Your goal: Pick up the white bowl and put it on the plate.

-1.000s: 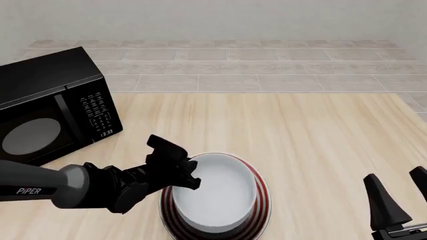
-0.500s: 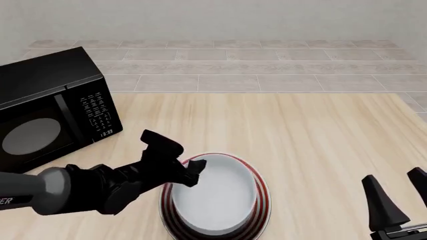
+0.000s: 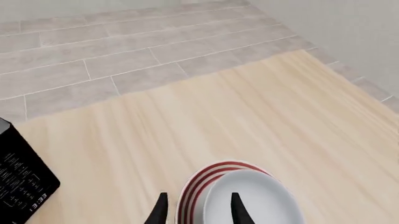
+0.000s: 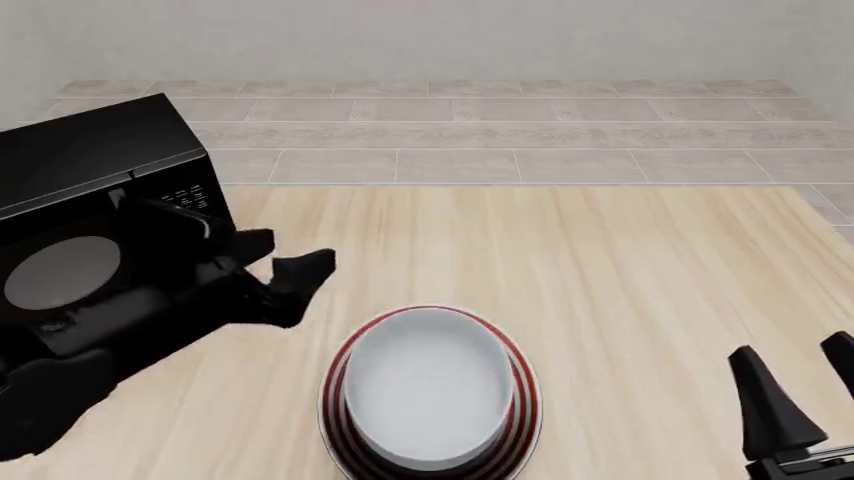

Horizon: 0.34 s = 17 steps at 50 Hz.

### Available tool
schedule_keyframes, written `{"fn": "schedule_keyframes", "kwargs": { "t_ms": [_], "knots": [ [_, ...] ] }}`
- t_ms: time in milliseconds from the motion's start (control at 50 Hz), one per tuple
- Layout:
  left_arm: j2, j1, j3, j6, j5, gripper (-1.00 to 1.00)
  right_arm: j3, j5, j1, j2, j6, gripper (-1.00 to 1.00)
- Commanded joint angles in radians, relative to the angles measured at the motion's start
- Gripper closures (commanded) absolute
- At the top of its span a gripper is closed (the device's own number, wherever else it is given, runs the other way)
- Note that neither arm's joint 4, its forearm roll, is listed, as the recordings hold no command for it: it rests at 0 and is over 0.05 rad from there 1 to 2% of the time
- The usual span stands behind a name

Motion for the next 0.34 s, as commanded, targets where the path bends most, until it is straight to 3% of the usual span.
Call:
{"fn": "schedule_keyframes", "kwargs": {
  "t_ms": [20, 280, 340],
  "knots": [
    [-0.286, 0.095, -0.017, -0.011, 0.194, -1.0, -0.033, 0.033, -0.002, 0.001, 0.002, -1.0],
    [-0.42, 0.171, -0.025, -0.035, 0.294, -1.0, -0.025, -0.014, -0.007, 0.042, 0.003, -1.0],
    [-0.5, 0.252, -0.016, -0.005, 0.305, -1.0, -0.02, -0.055, -0.015, 0.079, 0.007, -1.0]
  ]
}}
